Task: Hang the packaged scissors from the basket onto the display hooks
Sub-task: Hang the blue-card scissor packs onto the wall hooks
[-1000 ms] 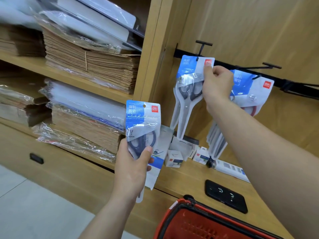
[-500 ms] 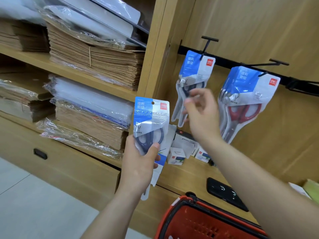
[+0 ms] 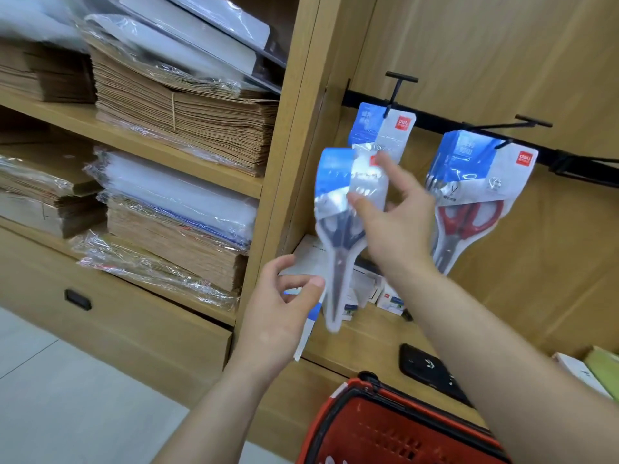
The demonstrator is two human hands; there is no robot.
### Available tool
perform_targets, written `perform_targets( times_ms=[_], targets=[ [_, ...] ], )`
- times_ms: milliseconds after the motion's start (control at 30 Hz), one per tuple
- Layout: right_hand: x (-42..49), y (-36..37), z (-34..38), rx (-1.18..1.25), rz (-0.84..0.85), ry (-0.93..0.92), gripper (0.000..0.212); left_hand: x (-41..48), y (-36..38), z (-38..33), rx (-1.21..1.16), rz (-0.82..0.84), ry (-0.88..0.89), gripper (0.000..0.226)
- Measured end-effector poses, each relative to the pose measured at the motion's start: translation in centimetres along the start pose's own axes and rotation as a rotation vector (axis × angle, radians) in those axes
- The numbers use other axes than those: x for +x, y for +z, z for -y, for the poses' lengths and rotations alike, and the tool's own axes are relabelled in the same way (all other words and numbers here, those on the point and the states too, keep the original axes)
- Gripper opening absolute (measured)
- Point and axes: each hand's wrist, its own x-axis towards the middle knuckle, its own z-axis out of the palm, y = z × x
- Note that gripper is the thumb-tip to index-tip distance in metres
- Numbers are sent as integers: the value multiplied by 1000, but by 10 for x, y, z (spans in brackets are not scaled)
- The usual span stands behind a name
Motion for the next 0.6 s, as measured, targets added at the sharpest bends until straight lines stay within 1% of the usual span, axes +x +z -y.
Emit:
perform_targets(
  times_ms=[33, 167, 267, 400, 600],
  targets=[
    [14, -4, 3, -24, -27, -32, 59, 1, -2, 1, 19, -3, 7, 59],
    [59, -8, 7, -100, -102, -81, 63, 3, -7, 6, 102, -32, 38, 42],
    [74, -8, 4, -127, -128, -80, 64, 3, -8, 8, 276, -41, 87, 32],
    [79, -7, 2, -138, -141, -92, 62, 3, -8, 8, 487, -6, 132, 32],
    [75, -5, -3, -133, -134, -125, 60, 7, -13, 9, 557, 3, 132, 31]
  ],
)
